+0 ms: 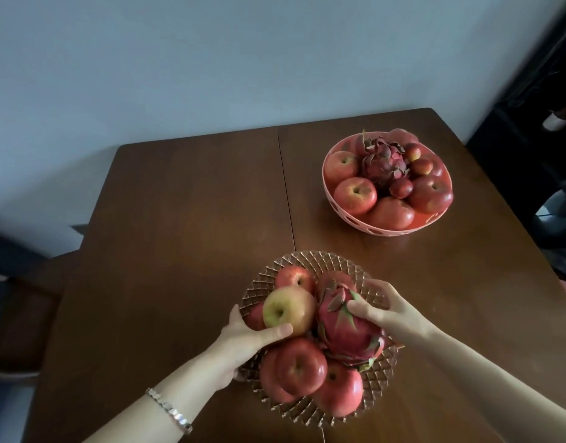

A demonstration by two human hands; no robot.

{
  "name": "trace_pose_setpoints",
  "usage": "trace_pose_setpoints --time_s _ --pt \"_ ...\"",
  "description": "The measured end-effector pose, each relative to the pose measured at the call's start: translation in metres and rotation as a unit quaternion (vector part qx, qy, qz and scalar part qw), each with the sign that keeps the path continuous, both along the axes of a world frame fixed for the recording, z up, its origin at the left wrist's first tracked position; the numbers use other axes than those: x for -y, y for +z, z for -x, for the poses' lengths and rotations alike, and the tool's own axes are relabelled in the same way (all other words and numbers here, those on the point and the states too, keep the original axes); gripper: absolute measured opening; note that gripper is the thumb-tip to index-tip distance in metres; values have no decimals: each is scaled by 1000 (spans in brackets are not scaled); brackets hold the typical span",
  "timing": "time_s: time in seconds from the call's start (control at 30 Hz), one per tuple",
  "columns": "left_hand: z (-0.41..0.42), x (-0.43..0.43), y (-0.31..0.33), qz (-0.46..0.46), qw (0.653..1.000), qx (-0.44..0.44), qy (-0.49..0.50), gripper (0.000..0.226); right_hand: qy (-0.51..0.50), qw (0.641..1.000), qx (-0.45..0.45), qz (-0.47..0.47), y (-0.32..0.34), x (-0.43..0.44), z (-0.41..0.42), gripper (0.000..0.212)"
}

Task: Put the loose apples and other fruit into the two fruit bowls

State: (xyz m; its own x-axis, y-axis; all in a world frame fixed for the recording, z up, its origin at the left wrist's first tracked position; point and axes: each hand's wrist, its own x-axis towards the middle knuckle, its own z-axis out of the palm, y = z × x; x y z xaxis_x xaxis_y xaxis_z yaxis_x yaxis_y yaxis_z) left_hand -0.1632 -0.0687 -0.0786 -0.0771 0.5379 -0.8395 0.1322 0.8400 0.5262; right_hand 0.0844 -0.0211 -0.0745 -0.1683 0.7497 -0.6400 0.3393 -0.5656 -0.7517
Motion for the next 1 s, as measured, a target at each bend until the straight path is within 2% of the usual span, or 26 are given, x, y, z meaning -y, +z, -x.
trace_pose_setpoints --time_s 0.1,0.27,0.5,0.8,0.9,1.0 --pt "18 -24 7 -12 1000 0 13 157 -4 1000 -1 2 7 -26 19 83" --pt "53 -87 19 -52 998 -23 41 147 -11 999 8 -44 12 -86 64 90" --pt "97 -178 21 -112 989 -50 86 156 -64 993 40 -90 -5 -178 124 81" --pt "110 -220 4 -115 986 -65 106 150 -112 988 20 -107 -19 -214 140 81" --pt "109 -218 -1 -110 985 -69 113 149 -84 990 45 -103 -17 -215 138 87" --pt "111 -215 0 -113 983 -113 89 129 -1 987 125 -100 -7 -215 139 92"
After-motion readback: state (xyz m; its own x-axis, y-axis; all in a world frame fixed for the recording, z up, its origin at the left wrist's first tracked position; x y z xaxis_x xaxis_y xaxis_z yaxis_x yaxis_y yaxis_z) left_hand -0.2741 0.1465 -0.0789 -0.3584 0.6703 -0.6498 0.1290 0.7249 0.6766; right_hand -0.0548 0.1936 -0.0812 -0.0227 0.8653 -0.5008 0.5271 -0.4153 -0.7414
